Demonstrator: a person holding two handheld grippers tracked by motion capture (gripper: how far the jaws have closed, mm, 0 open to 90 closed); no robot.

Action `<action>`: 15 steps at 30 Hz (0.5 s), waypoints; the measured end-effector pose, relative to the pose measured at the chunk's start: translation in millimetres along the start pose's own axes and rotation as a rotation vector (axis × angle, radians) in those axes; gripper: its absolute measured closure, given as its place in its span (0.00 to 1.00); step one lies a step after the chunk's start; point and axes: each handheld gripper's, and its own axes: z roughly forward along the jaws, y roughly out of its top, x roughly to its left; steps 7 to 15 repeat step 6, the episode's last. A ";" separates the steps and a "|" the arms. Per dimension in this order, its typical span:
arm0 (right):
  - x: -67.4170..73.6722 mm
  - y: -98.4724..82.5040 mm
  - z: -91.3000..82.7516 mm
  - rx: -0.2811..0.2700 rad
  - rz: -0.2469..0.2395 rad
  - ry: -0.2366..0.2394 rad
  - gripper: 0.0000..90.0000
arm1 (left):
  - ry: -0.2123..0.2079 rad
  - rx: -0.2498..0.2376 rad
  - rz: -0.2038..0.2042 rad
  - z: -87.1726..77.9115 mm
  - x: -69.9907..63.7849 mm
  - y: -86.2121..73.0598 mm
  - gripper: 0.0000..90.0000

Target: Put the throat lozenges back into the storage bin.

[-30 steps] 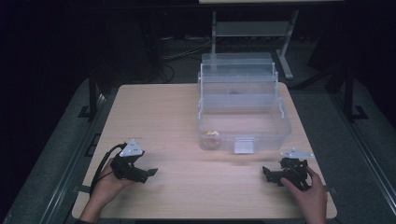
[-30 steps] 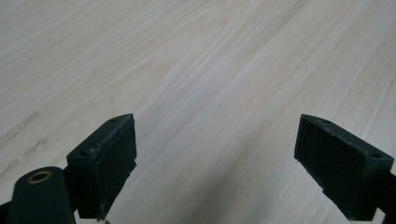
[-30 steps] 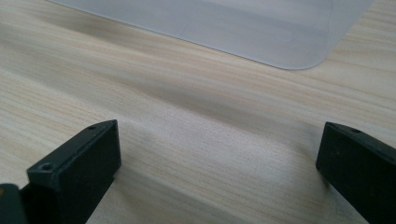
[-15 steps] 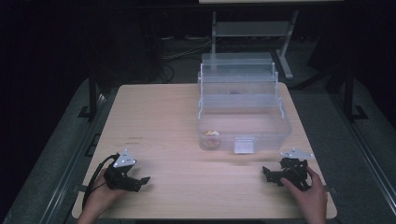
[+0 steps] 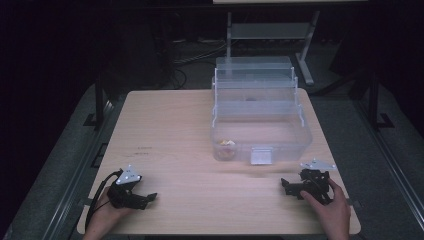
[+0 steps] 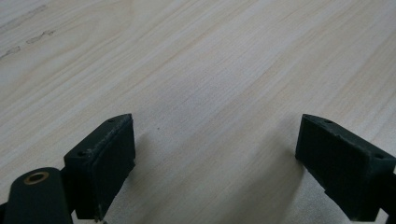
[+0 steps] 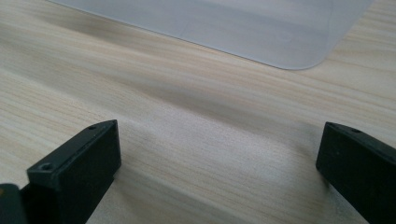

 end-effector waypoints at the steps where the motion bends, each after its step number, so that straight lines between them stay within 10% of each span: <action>1: 0.0 0.0 0.0 0.000 0.000 0.000 0.00 | -0.002 -0.006 0.007 -0.2 0.5 -1.0 0.12; 15: 0.0 0.0 0.0 0.000 0.000 0.000 0.00 | -0.007 -0.036 0.006 0.1 0.6 -4.5 0.12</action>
